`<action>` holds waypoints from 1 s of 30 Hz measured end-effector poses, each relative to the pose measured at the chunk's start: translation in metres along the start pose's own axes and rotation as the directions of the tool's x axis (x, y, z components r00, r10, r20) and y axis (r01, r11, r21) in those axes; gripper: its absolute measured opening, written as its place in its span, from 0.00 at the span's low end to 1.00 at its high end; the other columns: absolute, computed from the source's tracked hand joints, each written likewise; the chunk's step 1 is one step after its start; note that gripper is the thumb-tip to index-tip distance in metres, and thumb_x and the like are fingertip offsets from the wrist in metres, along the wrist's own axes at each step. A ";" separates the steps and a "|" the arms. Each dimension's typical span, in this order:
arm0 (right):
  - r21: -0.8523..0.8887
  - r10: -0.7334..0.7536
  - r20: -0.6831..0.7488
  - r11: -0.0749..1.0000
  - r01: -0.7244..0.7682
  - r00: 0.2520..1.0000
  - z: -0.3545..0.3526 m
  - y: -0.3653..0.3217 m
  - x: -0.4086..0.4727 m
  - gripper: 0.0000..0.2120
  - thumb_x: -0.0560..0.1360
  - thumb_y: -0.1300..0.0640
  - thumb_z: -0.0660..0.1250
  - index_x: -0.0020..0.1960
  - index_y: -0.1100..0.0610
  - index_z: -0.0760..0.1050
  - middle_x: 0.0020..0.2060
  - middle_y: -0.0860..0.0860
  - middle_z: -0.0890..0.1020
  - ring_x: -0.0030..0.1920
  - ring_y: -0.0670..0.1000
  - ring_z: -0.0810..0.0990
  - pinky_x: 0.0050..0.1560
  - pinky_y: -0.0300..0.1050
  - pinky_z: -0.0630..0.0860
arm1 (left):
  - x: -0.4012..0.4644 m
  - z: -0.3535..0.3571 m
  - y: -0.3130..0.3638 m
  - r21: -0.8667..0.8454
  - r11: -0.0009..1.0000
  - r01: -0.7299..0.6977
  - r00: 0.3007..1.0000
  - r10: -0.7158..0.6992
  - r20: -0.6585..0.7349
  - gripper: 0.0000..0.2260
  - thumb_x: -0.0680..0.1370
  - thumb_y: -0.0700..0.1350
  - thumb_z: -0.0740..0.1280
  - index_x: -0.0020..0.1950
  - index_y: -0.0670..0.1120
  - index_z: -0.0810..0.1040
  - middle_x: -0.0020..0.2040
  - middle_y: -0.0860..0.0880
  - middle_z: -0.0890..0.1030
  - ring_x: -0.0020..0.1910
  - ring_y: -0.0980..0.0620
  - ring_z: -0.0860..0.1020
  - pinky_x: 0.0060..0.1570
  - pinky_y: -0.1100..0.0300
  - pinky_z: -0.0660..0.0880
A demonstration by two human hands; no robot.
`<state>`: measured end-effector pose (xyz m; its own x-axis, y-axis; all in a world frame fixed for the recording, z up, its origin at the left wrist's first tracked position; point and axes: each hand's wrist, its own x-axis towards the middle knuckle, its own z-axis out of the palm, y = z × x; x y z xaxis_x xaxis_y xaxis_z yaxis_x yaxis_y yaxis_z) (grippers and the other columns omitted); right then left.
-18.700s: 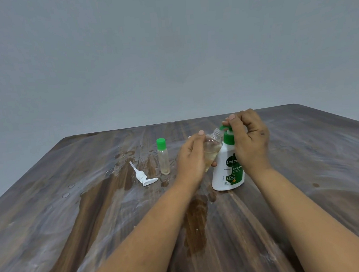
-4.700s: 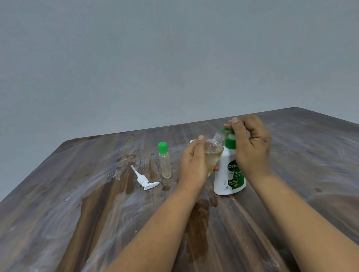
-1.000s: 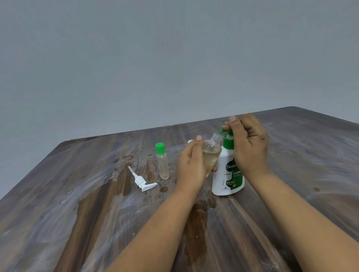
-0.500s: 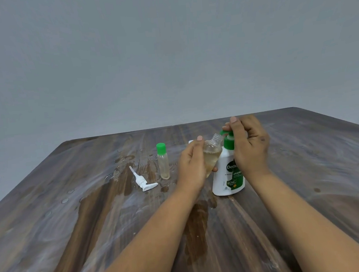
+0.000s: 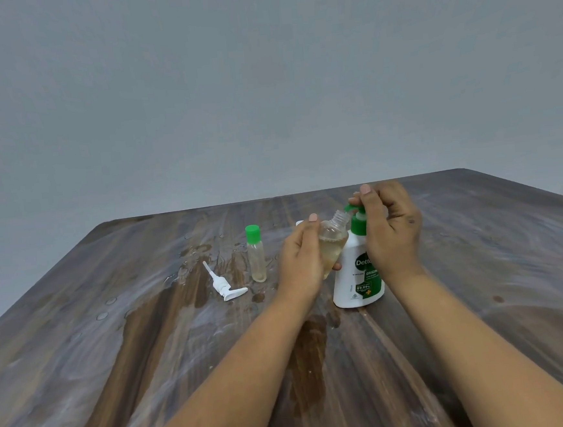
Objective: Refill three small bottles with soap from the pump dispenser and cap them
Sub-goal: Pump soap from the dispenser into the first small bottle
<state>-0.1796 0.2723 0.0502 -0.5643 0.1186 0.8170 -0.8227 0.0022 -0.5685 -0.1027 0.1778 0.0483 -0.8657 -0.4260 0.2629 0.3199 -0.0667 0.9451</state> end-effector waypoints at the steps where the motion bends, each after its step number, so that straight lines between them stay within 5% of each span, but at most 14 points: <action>1: -0.003 0.003 0.004 1.000 -0.003 1.000 0.000 0.000 0.001 0.13 0.79 0.53 0.62 0.38 0.44 0.76 0.37 0.47 0.77 0.41 0.40 0.76 0.43 0.30 0.69 | 0.000 0.000 0.000 0.002 1.000 -0.001 1.000 0.001 0.001 0.16 0.84 0.49 0.56 0.47 0.41 0.78 0.41 0.42 0.79 0.32 0.48 0.76 0.26 0.64 0.74; 4: 0.005 -0.007 -0.008 1.000 0.007 1.000 0.001 -0.001 0.001 0.13 0.80 0.54 0.62 0.38 0.44 0.76 0.37 0.47 0.77 0.41 0.40 0.76 0.43 0.31 0.69 | -0.001 -0.001 0.001 0.006 1.000 -0.007 1.000 0.007 0.008 0.16 0.84 0.49 0.56 0.45 0.42 0.78 0.39 0.44 0.79 0.31 0.49 0.76 0.25 0.65 0.73; 10: 0.054 -0.003 -0.049 0.999 0.005 0.999 0.001 -0.002 0.000 0.13 0.81 0.51 0.61 0.40 0.40 0.77 0.39 0.46 0.78 0.45 0.54 0.80 0.46 0.47 0.76 | 0.000 -0.001 0.000 0.005 1.000 -0.004 1.000 0.004 0.003 0.16 0.84 0.49 0.56 0.43 0.44 0.78 0.38 0.44 0.79 0.30 0.49 0.76 0.26 0.64 0.73; 15: 0.018 0.001 -0.027 1.000 -0.001 1.000 0.001 -0.001 0.000 0.13 0.80 0.53 0.61 0.39 0.42 0.77 0.37 0.47 0.78 0.42 0.40 0.78 0.44 0.31 0.70 | 0.000 0.000 -0.001 0.004 1.000 -0.003 1.000 0.003 0.006 0.16 0.84 0.49 0.56 0.45 0.42 0.78 0.39 0.43 0.80 0.29 0.49 0.76 0.25 0.64 0.73; 18: 0.006 0.021 -0.008 1.000 -0.021 1.000 0.001 -0.002 0.000 0.12 0.79 0.54 0.62 0.38 0.46 0.77 0.37 0.46 0.77 0.40 0.39 0.76 0.43 0.29 0.69 | 0.000 0.000 0.000 -0.002 1.000 -0.006 1.000 0.006 0.010 0.17 0.84 0.48 0.56 0.47 0.40 0.78 0.39 0.42 0.80 0.29 0.49 0.75 0.26 0.63 0.74; 25: 0.108 0.072 -0.061 0.992 -0.065 0.996 0.003 -0.008 -0.001 0.16 0.82 0.53 0.59 0.39 0.42 0.78 0.41 0.56 0.80 0.46 0.58 0.81 0.48 0.57 0.78 | 0.000 -0.001 -0.001 0.014 1.000 0.000 1.000 0.000 0.002 0.17 0.84 0.50 0.57 0.44 0.43 0.79 0.38 0.44 0.81 0.26 0.50 0.76 0.26 0.64 0.73; 30: 0.057 0.107 -0.025 0.993 -0.106 0.994 0.001 -0.009 0.001 0.16 0.80 0.51 0.60 0.35 0.41 0.78 0.39 0.55 0.79 0.43 0.54 0.80 0.46 0.51 0.76 | 0.000 -0.001 -0.001 0.006 1.000 -0.003 1.000 0.003 -0.001 0.17 0.84 0.50 0.57 0.42 0.45 0.79 0.37 0.45 0.81 0.26 0.52 0.76 0.25 0.65 0.72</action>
<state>-0.1724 0.2717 0.0562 -0.6475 0.1426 0.7486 -0.7609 -0.0672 -0.6454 -0.1025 0.1772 0.0471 -0.8641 -0.4275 0.2656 0.3203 -0.0600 0.9454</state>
